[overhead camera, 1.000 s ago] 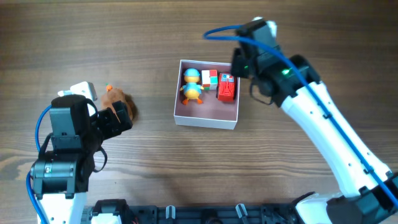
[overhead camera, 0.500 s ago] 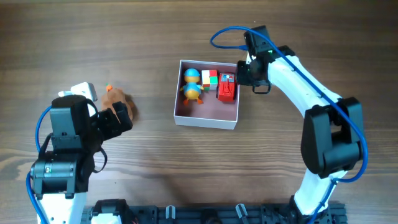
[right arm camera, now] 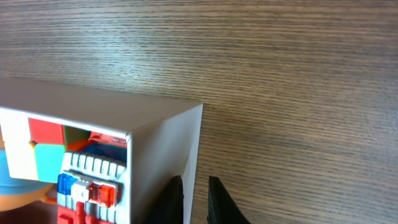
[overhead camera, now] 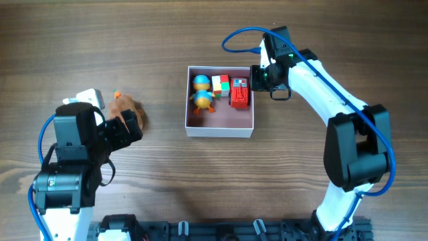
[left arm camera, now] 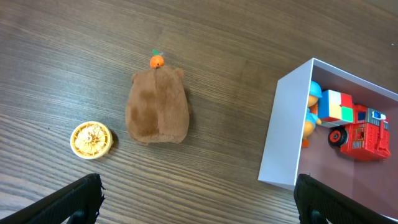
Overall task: Pack container
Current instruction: 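Lower the duck into the box's left side and open the right gripper, then move the left gripper to the brown plush toy and grasp it, then drop the brown plush into the box front with the left gripper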
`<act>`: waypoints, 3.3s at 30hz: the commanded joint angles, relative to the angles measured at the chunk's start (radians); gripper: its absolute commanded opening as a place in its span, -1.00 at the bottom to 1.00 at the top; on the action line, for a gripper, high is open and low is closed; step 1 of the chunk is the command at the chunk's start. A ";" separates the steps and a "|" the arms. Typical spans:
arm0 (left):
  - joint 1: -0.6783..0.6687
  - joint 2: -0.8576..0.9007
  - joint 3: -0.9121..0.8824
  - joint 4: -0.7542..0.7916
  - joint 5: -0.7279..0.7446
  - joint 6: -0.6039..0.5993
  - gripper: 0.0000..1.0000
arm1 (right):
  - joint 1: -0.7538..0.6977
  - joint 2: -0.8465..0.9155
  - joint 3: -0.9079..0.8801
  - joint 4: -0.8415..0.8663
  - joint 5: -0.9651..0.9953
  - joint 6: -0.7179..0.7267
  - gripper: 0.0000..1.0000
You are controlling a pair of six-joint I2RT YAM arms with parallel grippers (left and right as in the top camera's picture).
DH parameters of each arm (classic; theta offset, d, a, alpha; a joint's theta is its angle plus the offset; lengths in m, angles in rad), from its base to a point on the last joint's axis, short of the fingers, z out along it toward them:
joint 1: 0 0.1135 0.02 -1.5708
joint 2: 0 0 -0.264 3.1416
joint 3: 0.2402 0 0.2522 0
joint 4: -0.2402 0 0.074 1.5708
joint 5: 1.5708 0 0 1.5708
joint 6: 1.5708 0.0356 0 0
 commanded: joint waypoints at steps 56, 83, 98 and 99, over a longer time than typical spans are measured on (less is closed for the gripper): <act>-0.181 0.562 0.374 -0.015 0.011 0.165 -0.92 | -0.234 -0.658 0.016 -0.582 0.187 -0.030 1.00; -0.632 0.914 0.374 0.080 -0.023 0.777 0.54 | -0.234 -0.608 0.016 -0.582 0.187 -0.030 0.99; -0.510 0.518 0.374 0.003 -0.293 0.270 0.99 | -0.234 -0.608 0.016 -0.580 0.187 -0.034 0.99; -0.401 0.433 0.374 -0.068 -0.292 0.106 0.99 | -0.234 -0.608 0.016 -0.578 0.187 -0.035 0.99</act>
